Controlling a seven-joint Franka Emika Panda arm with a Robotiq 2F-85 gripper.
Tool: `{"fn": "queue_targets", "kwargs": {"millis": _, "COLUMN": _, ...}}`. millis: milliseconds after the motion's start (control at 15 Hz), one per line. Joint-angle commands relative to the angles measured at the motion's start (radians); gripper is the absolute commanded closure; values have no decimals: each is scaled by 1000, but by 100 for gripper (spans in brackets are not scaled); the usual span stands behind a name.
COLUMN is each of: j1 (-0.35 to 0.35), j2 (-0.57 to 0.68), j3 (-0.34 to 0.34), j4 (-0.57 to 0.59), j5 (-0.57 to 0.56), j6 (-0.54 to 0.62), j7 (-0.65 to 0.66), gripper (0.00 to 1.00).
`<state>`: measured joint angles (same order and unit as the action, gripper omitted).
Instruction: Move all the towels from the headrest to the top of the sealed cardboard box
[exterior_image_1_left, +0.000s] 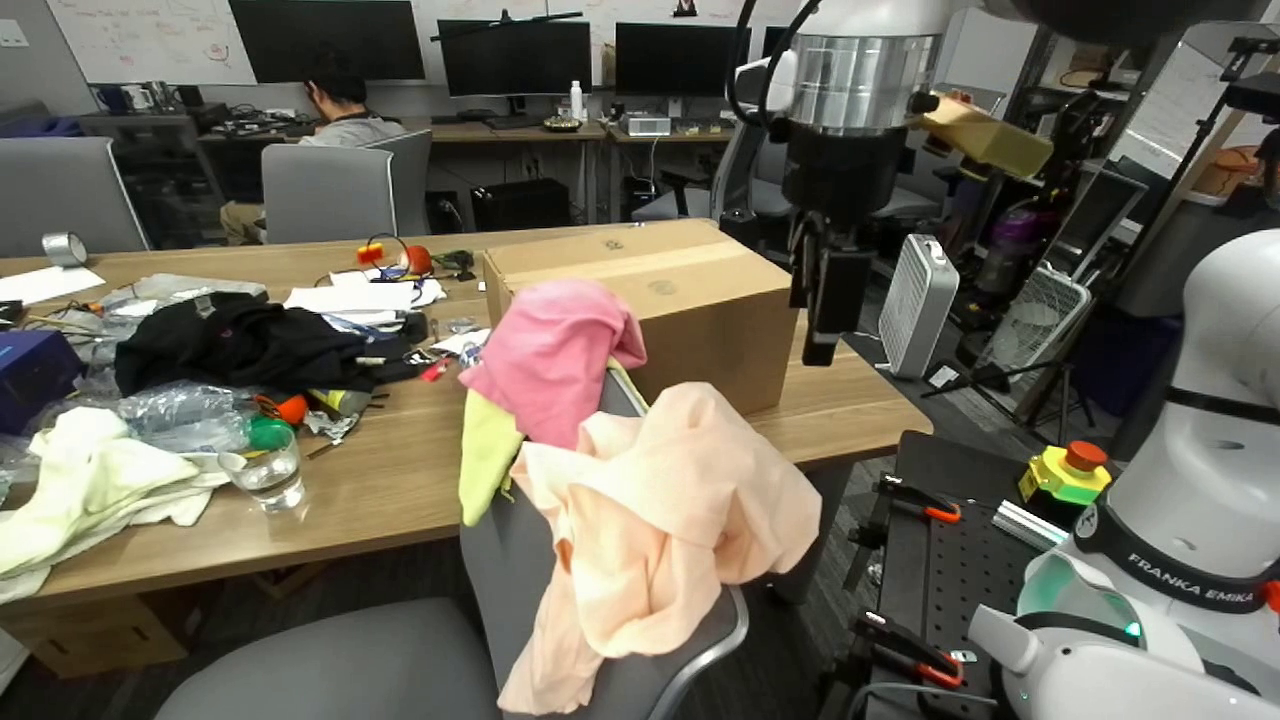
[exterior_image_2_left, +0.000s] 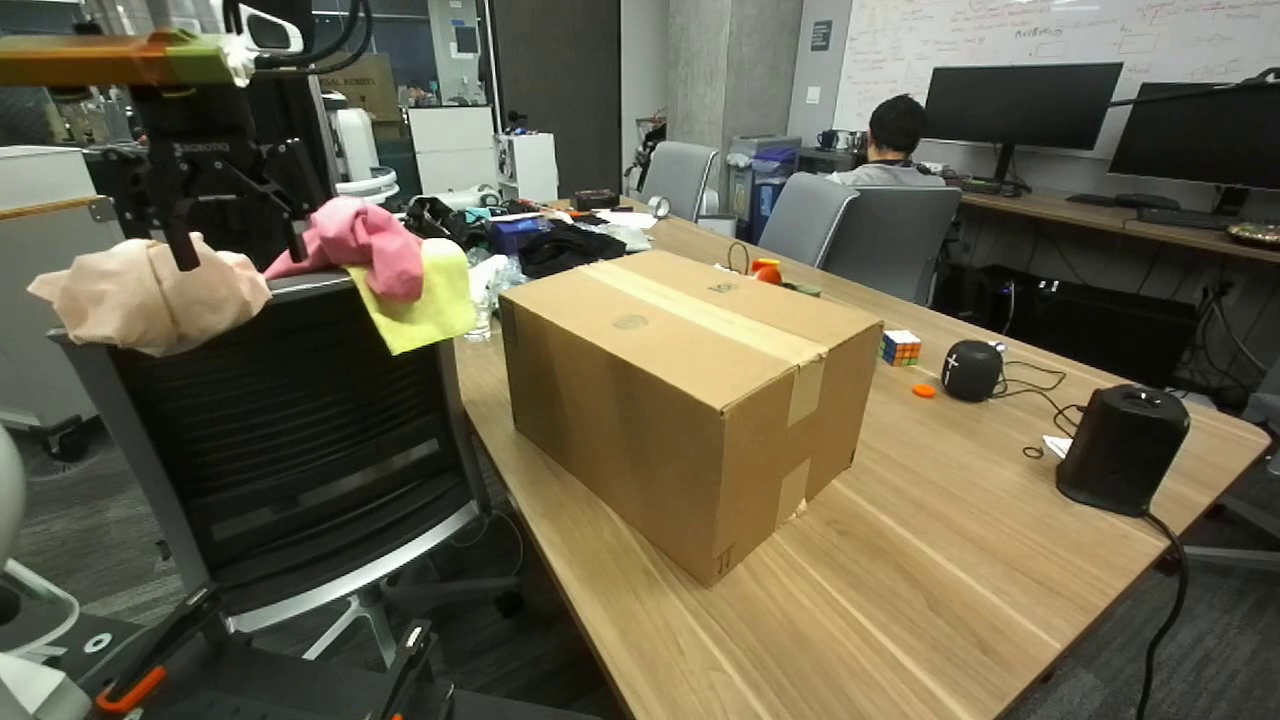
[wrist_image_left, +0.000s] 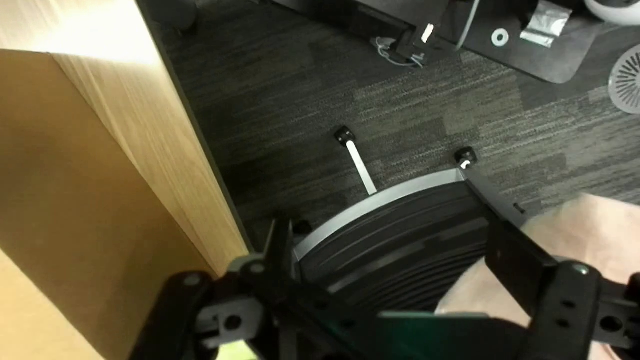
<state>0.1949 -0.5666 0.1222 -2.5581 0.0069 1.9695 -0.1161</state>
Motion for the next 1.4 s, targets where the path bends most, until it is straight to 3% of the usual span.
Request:
{"fn": "queue_targets", "kwargs": {"millis": 0, "j1": 28, "j2": 15, "j3": 41, "j4": -20, "j5": 49, "j6": 110, "j7": 72, "gripper": 0}}
{"fn": "queue_targets", "kwargs": {"millis": 600, "j1": 109, "j2": 56, "j3": 136, "j4": -16, "j5": 88, "j6": 213, "j7": 158, "gripper": 0}}
{"fn": "queue_targets", "kwargs": {"millis": 1067, "j1": 160, "j2": 91, "j3": 166, "j4": -4, "j5": 139, "j6": 232, "j7": 177, "gripper": 0}}
{"fn": "queue_targets", "kwargs": {"millis": 1333, "j1": 174, "j2": 108, "j3": 186, "j4": -6, "j5": 147, "j6": 301, "j7": 184, "gripper": 0}}
